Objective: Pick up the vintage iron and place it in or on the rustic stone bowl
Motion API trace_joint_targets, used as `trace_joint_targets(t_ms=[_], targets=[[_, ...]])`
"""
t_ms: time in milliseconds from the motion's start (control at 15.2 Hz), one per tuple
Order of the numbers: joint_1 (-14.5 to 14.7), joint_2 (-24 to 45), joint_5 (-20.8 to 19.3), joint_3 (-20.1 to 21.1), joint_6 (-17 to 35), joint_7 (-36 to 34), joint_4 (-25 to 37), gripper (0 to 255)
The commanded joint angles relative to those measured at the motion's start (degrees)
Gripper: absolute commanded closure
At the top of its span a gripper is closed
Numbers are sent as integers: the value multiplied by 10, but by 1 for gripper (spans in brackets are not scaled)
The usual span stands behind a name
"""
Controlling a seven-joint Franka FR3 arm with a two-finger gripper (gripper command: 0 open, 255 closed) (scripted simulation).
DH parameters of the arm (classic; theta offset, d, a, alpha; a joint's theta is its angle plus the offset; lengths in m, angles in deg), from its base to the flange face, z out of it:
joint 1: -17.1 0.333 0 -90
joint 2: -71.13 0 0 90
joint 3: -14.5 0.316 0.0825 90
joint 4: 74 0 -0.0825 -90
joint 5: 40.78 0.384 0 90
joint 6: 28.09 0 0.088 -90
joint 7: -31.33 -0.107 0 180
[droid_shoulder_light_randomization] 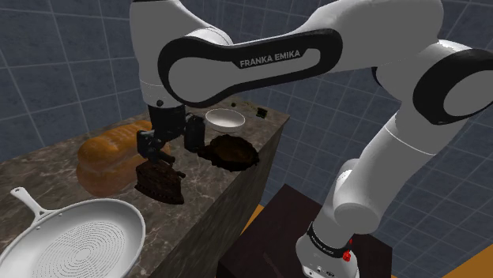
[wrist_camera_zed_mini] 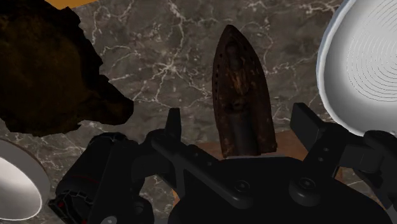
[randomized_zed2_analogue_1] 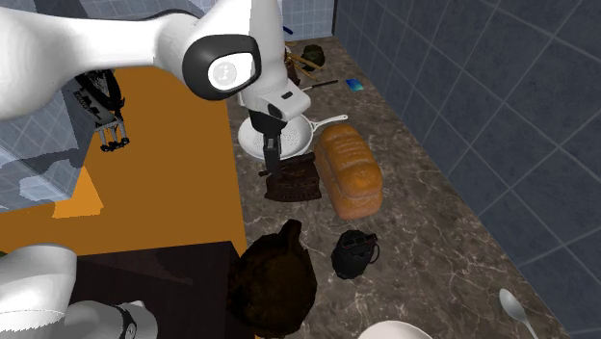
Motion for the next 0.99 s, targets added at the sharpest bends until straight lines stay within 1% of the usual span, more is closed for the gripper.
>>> trace_joint_targets(t_ms=[0,396,858,924], targets=[[1,10,-5,4,11,-7,-1,0],[0,18,-9,4,53,-10,-36,0],[0,19,-9,4,53,-10,-36,0],[0,19,-9,4,53,-10,-36,255]])
